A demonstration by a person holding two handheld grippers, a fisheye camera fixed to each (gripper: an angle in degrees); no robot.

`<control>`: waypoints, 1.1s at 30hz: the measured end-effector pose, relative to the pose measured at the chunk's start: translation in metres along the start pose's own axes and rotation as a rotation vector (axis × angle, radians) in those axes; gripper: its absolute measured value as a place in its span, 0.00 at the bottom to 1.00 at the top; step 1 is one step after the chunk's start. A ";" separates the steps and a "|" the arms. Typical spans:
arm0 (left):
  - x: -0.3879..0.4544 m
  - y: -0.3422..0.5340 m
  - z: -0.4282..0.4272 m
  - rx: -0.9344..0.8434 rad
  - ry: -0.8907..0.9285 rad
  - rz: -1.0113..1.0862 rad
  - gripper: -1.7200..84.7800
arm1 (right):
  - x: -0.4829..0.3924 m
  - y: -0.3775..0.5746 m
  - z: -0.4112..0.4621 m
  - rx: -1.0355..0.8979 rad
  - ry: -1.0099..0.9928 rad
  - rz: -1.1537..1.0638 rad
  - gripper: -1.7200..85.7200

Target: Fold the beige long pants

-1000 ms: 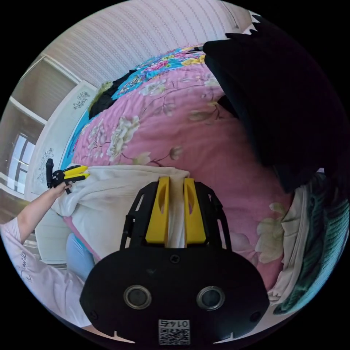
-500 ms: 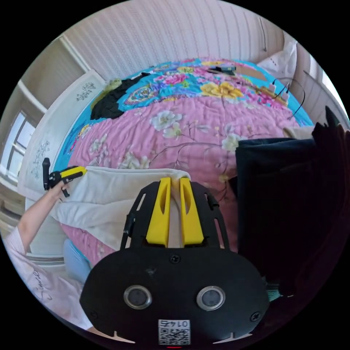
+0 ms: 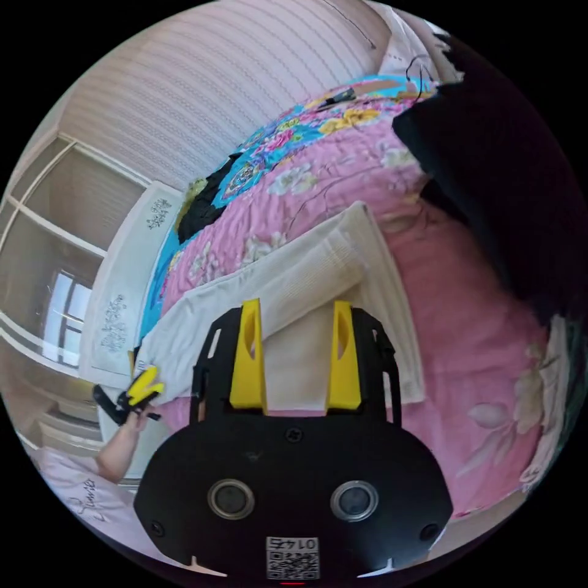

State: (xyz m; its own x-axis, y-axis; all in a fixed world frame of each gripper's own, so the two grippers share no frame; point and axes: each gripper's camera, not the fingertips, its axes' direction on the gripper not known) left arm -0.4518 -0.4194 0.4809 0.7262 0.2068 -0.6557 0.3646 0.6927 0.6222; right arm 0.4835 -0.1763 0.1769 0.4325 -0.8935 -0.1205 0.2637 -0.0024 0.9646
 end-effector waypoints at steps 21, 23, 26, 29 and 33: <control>0.039 0.119 -0.154 -0.179 0.186 0.192 0.03 | 0.040 0.240 -0.153 -0.152 -0.085 0.011 0.04; 0.038 0.142 -0.148 -0.233 0.186 0.155 0.04 | 0.051 0.252 -0.139 -0.195 -0.060 0.058 0.04; 0.022 0.171 -0.147 -0.260 0.207 0.012 0.06 | 0.063 0.261 -0.127 -0.214 -0.056 0.120 0.04; -0.011 0.192 -0.171 -0.193 0.292 -0.168 0.05 | 0.066 0.264 -0.128 -0.200 -0.065 0.141 0.04; -0.086 0.245 -0.216 -0.115 0.088 -0.517 0.06 | 0.060 0.262 -0.127 -0.221 -0.054 0.114 0.04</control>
State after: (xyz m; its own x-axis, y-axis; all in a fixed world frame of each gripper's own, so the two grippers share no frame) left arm -0.5508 -0.1178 0.5976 0.4150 -0.1275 -0.9008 0.5919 0.7898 0.1609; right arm 0.6878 -0.1738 0.3924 0.4255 -0.9049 0.0046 0.4002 0.1927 0.8959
